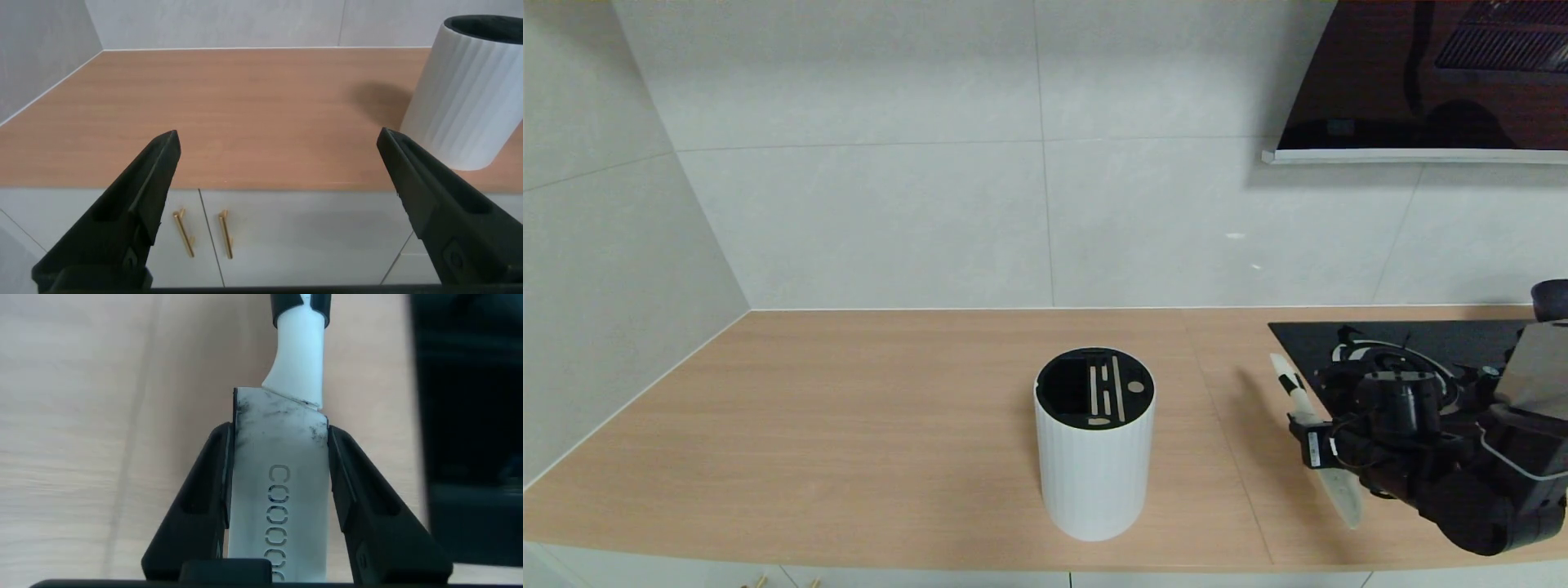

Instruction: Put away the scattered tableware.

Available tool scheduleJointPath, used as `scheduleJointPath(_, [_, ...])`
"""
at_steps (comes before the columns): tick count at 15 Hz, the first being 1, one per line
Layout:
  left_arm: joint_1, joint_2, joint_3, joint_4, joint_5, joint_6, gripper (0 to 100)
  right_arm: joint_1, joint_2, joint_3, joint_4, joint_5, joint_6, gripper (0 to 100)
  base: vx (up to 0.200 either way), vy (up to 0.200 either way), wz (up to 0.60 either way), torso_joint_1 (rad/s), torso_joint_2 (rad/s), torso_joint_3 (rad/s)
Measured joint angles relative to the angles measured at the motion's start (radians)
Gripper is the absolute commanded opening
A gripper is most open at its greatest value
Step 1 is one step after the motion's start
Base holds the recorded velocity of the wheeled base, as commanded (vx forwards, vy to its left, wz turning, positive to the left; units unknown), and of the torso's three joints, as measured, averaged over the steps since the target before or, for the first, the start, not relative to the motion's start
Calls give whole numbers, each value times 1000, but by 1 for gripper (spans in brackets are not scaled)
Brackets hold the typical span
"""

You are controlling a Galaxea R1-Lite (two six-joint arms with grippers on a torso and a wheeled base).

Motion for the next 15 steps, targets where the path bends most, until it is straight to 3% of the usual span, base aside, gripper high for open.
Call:
scheduleJointPath(5, [0, 3, -40, -49, -18, 0, 100, 49, -219, 41, 130, 0, 0, 0, 0, 0, 0, 0, 0, 0])
scheduleJointPath(9, [-1, 99, -264, 60, -205, -2, 100, 116, -393, 3, 204, 5, 6, 0, 0, 0, 0, 0, 0, 0])
scheduleJointPath(12, [-5, 344, -516, 97, -322, -7, 100, 184, -462, -77, 284, 7, 5, 0, 0, 0, 0, 0, 0, 0])
scheduleJointPath(14, [-34, 532, -660, 109, -385, -23, 100, 241, -502, -134, 358, 8, 5, 0, 0, 0, 0, 0, 0, 0])
scheduleJointPath(15, [-79, 608, -704, 110, -402, -42, 100, 273, -522, -157, 387, 8, 5, 0, 0, 0, 0, 0, 0, 0])
